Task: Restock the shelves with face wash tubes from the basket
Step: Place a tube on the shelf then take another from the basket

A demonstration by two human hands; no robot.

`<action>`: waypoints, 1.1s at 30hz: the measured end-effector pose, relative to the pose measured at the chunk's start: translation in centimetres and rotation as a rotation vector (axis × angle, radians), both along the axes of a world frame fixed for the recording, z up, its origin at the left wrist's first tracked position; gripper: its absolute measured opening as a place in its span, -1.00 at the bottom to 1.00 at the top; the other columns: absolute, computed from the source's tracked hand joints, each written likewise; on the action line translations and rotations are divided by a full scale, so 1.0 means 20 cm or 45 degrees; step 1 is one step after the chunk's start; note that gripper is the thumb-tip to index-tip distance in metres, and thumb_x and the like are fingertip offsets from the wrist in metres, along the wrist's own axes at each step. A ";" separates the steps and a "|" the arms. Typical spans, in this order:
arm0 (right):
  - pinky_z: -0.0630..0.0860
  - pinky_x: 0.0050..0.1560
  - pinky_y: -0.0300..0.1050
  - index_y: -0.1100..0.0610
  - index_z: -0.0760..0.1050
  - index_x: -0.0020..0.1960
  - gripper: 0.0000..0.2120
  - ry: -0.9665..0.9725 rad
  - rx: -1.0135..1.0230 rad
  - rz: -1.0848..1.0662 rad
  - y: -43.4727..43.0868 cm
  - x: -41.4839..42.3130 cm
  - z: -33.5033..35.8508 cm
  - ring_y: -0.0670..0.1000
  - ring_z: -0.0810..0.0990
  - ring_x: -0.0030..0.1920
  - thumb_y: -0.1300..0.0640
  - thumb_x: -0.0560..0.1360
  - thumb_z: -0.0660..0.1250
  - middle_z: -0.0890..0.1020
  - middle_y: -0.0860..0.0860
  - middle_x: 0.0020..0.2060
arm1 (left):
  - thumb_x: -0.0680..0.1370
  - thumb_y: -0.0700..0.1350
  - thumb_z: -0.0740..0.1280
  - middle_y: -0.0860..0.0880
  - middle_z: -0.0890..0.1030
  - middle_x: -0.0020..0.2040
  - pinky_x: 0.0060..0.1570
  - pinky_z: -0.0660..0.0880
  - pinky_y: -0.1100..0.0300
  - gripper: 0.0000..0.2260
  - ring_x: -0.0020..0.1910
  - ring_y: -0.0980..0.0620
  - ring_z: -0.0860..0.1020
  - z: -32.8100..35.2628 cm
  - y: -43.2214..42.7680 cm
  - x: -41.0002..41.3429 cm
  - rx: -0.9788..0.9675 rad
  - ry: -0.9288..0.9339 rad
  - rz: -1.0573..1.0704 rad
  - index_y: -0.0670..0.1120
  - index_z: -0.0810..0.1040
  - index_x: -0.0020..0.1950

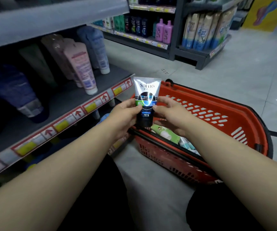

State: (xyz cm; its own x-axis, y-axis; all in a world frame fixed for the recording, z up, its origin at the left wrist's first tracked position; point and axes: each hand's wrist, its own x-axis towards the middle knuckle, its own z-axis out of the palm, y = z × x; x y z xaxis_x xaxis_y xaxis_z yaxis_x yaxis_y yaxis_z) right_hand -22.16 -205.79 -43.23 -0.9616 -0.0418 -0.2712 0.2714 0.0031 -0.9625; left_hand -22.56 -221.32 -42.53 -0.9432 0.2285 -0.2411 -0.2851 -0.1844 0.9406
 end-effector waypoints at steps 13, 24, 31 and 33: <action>0.52 -0.28 -0.16 0.11 0.35 0.19 -0.73 0.180 -0.010 0.383 -0.87 0.02 0.31 -0.06 0.53 -0.29 0.28 0.54 0.29 0.58 0.02 -0.19 | 0.60 -0.25 0.21 -0.05 0.60 -0.06 -0.39 0.55 0.30 -0.76 -0.23 0.11 0.59 0.27 -0.78 0.24 -0.110 0.156 0.594 -0.16 0.44 0.27; 0.51 -0.08 -0.08 0.22 0.47 0.06 -0.58 0.467 0.368 0.789 -1.62 0.22 0.32 -0.02 0.58 -0.11 0.09 0.32 0.54 0.63 0.08 -0.07 | 0.60 -0.18 0.21 -0.03 0.64 0.04 -0.14 0.50 0.27 -0.78 -0.04 0.08 0.59 0.27 -1.43 0.57 -0.417 0.257 0.947 -0.05 0.54 0.22; 0.31 -0.30 -0.25 0.12 0.29 0.02 -0.49 0.614 0.543 0.735 -1.96 0.34 0.32 -0.07 0.44 -0.07 0.00 0.30 0.55 0.45 -0.02 -0.06 | 0.60 -0.21 0.12 -0.03 0.63 0.11 0.06 0.50 0.21 -0.70 0.11 0.05 0.58 0.20 -1.67 0.69 -0.403 0.190 1.035 -0.04 0.57 0.20; 0.34 -0.22 -0.25 0.14 0.27 0.04 -0.50 0.616 0.496 0.725 -2.03 0.35 0.30 -0.06 0.44 -0.02 0.07 0.32 0.54 0.45 0.01 -0.02 | 0.55 -0.24 0.13 0.02 0.64 0.08 -0.08 0.49 0.31 -0.65 0.01 0.14 0.58 0.20 -1.71 0.71 -0.400 0.211 1.006 -0.01 0.57 0.23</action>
